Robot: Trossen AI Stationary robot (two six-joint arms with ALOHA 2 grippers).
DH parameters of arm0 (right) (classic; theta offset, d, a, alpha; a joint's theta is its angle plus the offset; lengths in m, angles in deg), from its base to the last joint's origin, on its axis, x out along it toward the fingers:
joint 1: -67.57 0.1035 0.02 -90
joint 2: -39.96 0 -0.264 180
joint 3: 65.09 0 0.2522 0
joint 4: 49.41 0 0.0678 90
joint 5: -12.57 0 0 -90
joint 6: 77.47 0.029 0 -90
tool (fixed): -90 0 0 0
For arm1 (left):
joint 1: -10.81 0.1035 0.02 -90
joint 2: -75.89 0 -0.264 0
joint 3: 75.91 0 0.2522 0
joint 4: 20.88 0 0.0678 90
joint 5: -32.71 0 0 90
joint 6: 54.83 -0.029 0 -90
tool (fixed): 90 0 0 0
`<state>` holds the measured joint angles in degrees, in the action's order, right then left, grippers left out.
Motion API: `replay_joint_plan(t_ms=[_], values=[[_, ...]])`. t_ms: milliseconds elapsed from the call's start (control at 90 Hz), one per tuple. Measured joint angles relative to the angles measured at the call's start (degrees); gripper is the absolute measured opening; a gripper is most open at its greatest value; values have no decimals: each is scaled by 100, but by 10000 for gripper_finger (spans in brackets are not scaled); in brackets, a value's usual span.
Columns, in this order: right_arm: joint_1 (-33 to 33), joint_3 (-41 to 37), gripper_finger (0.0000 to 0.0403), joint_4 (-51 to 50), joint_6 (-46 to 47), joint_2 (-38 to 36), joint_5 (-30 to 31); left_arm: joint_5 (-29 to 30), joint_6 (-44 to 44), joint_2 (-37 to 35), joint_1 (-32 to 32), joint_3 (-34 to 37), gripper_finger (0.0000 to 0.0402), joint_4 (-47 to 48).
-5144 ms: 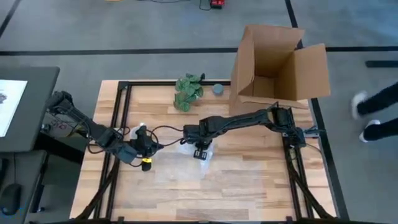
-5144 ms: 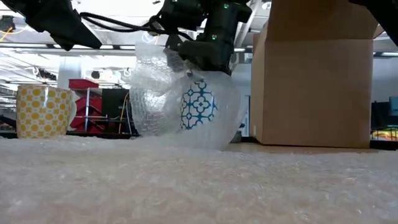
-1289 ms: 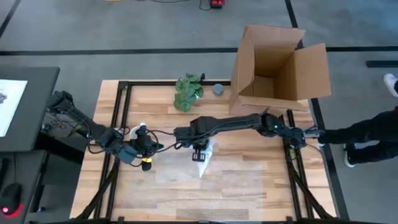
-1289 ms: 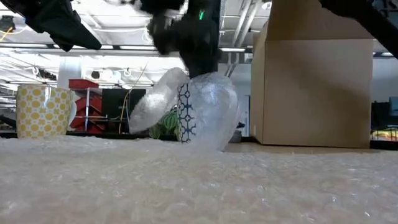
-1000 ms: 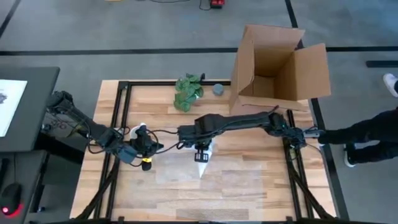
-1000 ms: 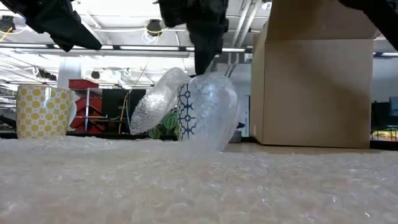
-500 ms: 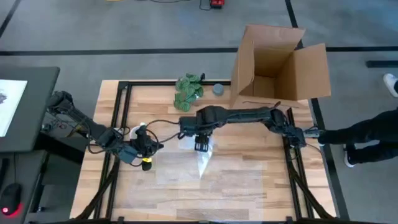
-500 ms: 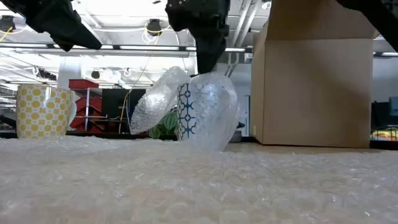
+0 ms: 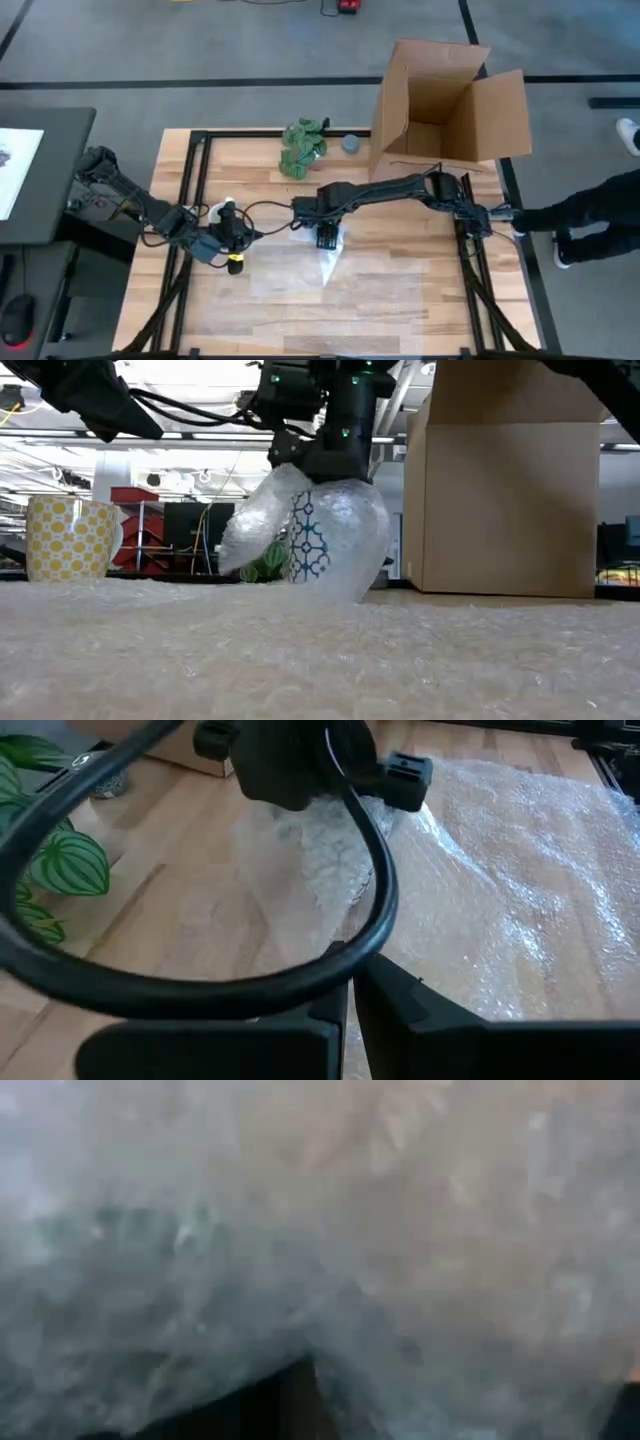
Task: Wrap mug
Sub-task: Wrap the blue cup with the bubble wrap
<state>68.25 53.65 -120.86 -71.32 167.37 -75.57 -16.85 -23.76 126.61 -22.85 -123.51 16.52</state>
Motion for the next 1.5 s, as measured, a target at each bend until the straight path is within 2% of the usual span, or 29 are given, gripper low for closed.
replay_joint_plan(t_ms=[100, 211, 267, 467, 633, 722, 878, 1022, 1289, 1500], values=[[-1, -102, 99, 90, 1, 0, -46, 0, 0, 1, 1, 0, 0, -2], [-4, -62, 30, 62, -4, 7, -22, 0, 0, 0, 2, 0, 0, -4], [-3, 25, 16, -61, -20, -29, -23, 0, 0, 0, 0, 0, 0, -2], [14, 535, 15, -729, -443, -246, 42, 0, 2, 1, 0, 0, 0, -7], [20, 683, 14, -1392, -1816, -592, 145, 0, 0, 0, 2, 0, 0, -8], [36, 681, 15, -1425, -2367, -601, 92, 2, 0, 1, 1, 0, 0, -8], [78, 688, 15, -1364, -3122, -450, -413, 2, 0, 0, 1, 0, 0, -15], [210, 650, 15, -1254, -3871, -123, -211, 1, 0, 0, 2, 0, 0, -23], [287, 628, 16, -1322, -4287, 100, 483, 2, 0, 0, 0, 0, 0, -18], [283, 540, 18, -1253, -4339, 129, 637, -2, 0, 2, 2, 0, 0, 3]])
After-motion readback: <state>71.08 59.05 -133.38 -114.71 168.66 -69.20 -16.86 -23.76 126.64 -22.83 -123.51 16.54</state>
